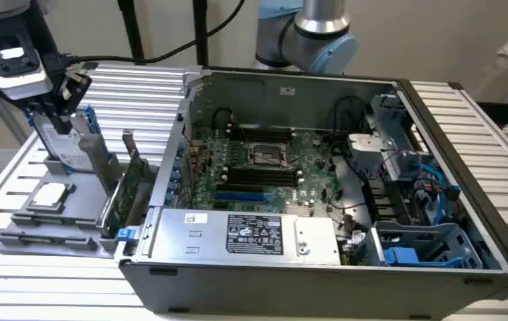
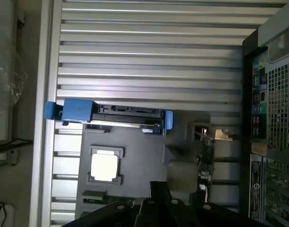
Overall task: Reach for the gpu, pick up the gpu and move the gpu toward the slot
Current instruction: 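Reach for the gpu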
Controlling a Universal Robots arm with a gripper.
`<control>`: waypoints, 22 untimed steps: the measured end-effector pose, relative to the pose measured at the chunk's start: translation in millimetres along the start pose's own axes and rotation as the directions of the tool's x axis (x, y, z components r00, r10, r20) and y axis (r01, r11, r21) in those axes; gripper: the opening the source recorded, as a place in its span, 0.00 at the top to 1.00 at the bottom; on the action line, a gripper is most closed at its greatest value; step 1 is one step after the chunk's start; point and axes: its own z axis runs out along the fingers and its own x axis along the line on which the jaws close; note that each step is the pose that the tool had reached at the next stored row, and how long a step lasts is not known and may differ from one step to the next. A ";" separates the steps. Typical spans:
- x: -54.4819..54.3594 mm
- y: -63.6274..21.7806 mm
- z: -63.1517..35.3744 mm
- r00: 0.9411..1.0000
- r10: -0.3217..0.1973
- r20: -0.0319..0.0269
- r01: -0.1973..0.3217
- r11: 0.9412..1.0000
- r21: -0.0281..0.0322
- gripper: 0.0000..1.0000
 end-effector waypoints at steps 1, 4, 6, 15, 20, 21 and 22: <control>0.0 0.0 0.0 1.000 0.000 0.000 0.000 1.000 0.000 0.89; 0.0 0.0 0.0 1.000 0.000 0.000 0.000 1.000 0.000 0.89; 0.0 0.0 0.0 1.000 0.000 0.000 0.000 1.000 0.000 0.89; -0.4 -2.3 -0.2 1.000 0.000 0.000 0.000 1.000 0.000 0.89; -6.1 -18.3 -0.7 1.000 0.000 -0.003 0.000 1.000 0.000 0.89; -8.3 -20.8 -0.8 1.000 0.000 -0.003 0.000 1.000 0.000 0.89; -11.3 -23.1 -0.8 1.000 0.000 -0.003 0.000 1.000 0.000 0.89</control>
